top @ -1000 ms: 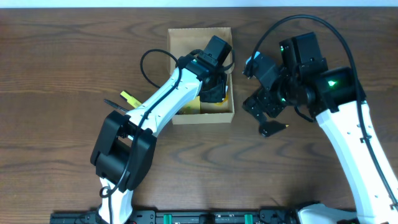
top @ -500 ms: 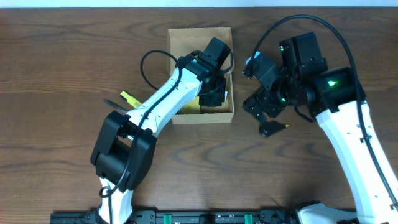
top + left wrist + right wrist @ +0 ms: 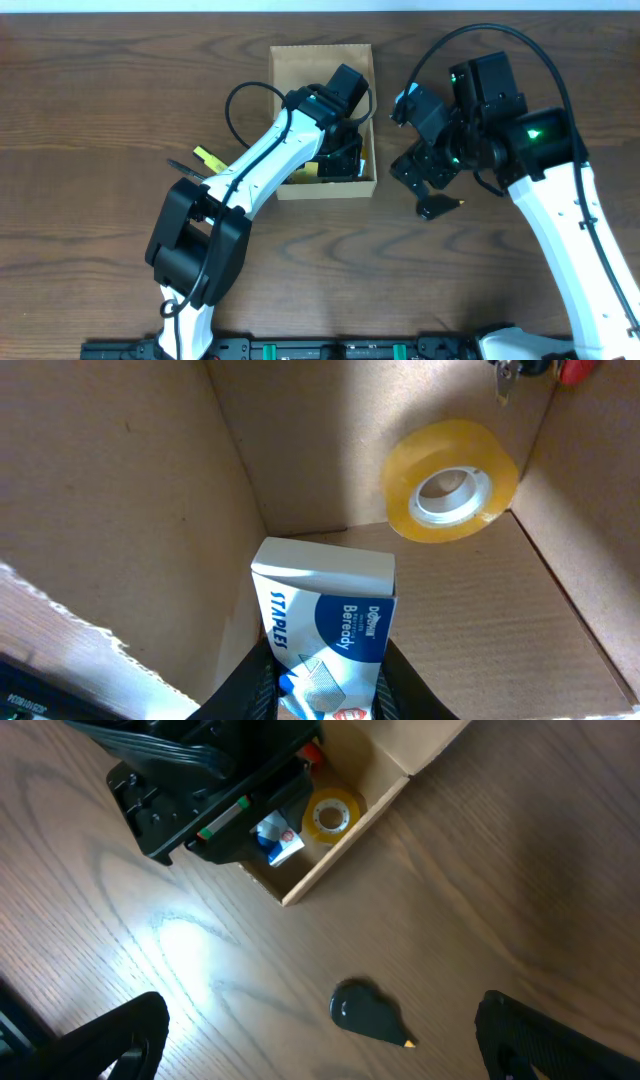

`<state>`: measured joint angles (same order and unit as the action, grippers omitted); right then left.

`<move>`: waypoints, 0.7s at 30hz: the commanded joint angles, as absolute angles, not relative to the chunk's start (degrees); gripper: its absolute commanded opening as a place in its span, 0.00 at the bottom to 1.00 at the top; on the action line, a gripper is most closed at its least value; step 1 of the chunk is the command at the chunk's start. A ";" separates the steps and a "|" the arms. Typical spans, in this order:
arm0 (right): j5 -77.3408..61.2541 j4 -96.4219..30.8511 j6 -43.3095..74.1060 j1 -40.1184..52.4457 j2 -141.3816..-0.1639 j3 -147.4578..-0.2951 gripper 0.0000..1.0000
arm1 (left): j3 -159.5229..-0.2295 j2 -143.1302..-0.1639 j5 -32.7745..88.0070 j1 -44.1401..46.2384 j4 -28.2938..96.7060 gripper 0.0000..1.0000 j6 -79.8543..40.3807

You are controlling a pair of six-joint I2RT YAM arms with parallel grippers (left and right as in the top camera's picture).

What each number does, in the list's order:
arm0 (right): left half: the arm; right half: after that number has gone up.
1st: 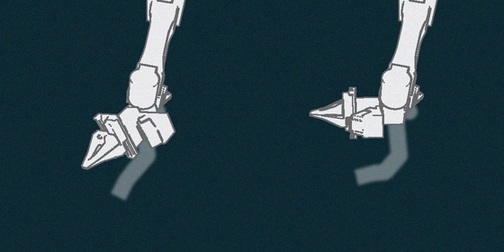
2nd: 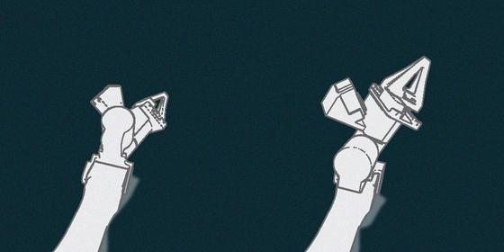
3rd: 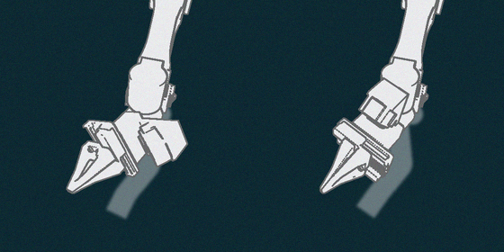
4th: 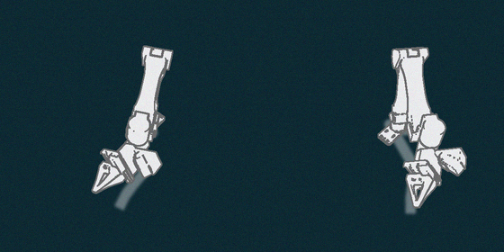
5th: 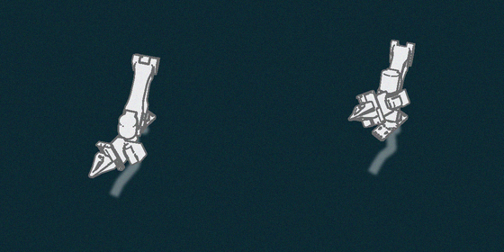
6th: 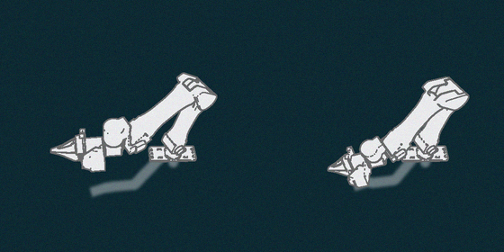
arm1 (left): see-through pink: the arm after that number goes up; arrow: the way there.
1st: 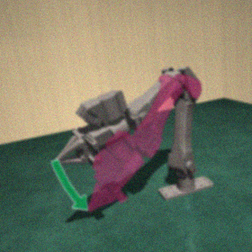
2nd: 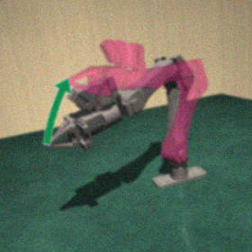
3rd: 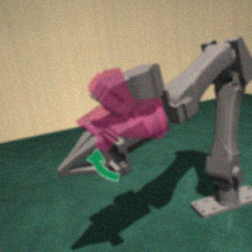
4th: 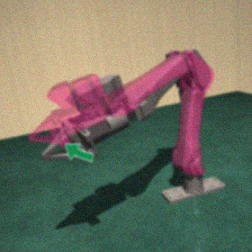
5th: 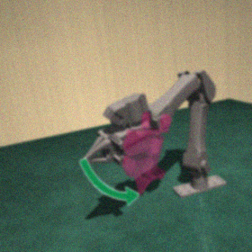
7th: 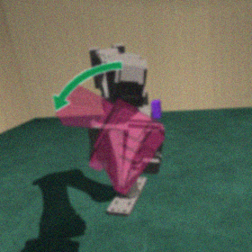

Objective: Pack container

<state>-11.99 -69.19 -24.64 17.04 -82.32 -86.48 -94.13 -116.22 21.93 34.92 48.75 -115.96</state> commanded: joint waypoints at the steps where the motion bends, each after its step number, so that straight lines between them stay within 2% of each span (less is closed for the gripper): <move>1: -12.21 -69.21 -24.25 16.69 -81.36 -86.43 0.99 | -93.67 -116.90 21.12 34.52 49.28 0.25 -119.42; 12: -12.21 -69.21 -24.25 16.69 -81.36 -86.43 0.99 | -93.67 -119.00 19.14 34.52 45.74 0.29 -119.42; 21: -12.21 -69.23 -24.25 16.69 -81.36 -86.43 0.99 | -93.67 -120.36 21.74 34.52 44.29 0.29 -119.39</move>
<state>-11.99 -69.19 -24.62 17.04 -82.32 -86.48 -94.13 -119.59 21.04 34.87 43.70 -115.96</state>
